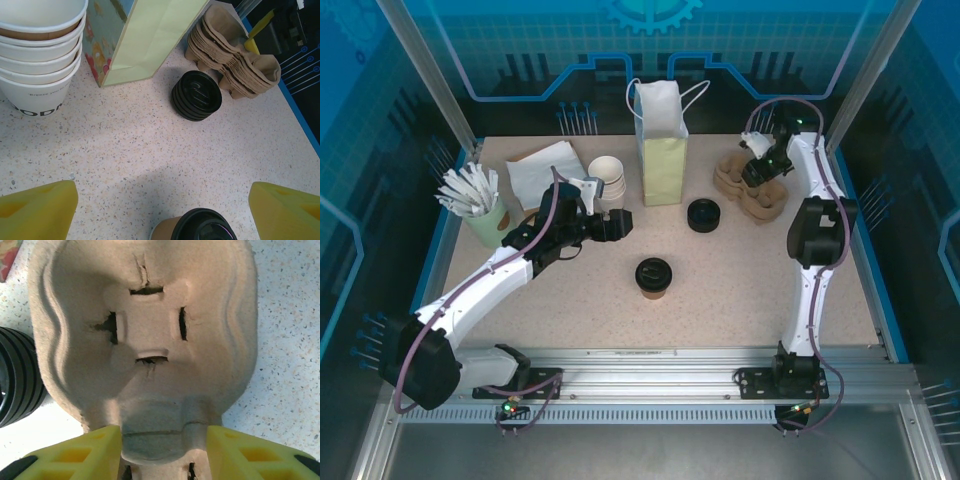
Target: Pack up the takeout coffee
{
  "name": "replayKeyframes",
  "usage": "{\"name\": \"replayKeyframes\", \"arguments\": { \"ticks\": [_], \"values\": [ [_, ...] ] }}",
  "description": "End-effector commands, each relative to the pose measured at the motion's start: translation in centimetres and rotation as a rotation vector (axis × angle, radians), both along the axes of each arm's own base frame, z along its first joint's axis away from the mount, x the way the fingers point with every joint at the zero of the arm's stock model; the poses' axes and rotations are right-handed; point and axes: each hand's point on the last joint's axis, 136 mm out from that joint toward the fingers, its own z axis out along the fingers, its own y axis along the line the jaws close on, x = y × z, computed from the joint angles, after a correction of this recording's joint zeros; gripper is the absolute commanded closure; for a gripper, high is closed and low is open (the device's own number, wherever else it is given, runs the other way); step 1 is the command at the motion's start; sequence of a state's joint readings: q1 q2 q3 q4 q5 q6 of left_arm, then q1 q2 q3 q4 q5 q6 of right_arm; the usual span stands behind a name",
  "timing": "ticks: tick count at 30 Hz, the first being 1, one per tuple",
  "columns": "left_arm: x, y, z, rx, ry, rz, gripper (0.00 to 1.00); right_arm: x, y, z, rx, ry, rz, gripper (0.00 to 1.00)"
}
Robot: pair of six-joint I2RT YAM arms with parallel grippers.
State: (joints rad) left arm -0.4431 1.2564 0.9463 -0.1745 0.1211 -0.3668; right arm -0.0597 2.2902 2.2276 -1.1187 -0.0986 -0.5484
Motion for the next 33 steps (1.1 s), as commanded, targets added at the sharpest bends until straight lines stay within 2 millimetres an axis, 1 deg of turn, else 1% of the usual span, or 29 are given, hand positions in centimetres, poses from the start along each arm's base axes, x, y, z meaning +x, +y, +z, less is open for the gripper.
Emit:
{"name": "replayKeyframes", "arguments": {
  "ticks": [1, 12, 13, 22, 25, 30, 33],
  "values": [
    [0.2, -0.2, -0.2, -0.01, 0.011, -0.007, 0.1, 0.0, -0.6, -0.5, 0.014, 0.018, 0.013, 0.51],
    [0.3, -0.3, -0.5, -0.011, 0.016, -0.01, 0.1, -0.3, 0.5, -0.2, 0.072, 0.022, 0.042, 0.48],
    [0.3, -0.3, -0.5, -0.012, 0.018, -0.009, 0.1, -0.3, 0.6, -1.4, 0.08, 0.048, 0.045, 0.48],
    [0.3, -0.3, -0.7, -0.01, 0.022, -0.011, 0.1, -0.3, 0.1, -2.4, 0.058, 0.067, 0.04, 0.47],
    [0.3, -0.3, -0.7, -0.011, 0.023, -0.011, 0.1, -0.3, 0.0, -2.4, 0.057, 0.066, 0.041, 0.48],
    [0.4, -0.4, -0.9, -0.012, 0.027, -0.012, 0.1, -0.4, -0.3, -2.3, 0.06, 0.066, 0.034, 0.54],
    [0.4, -0.4, -0.8, -0.013, 0.025, -0.012, 0.1, -0.4, -0.4, -1.9, 0.066, 0.057, 0.031, 0.58]
  ]
}}
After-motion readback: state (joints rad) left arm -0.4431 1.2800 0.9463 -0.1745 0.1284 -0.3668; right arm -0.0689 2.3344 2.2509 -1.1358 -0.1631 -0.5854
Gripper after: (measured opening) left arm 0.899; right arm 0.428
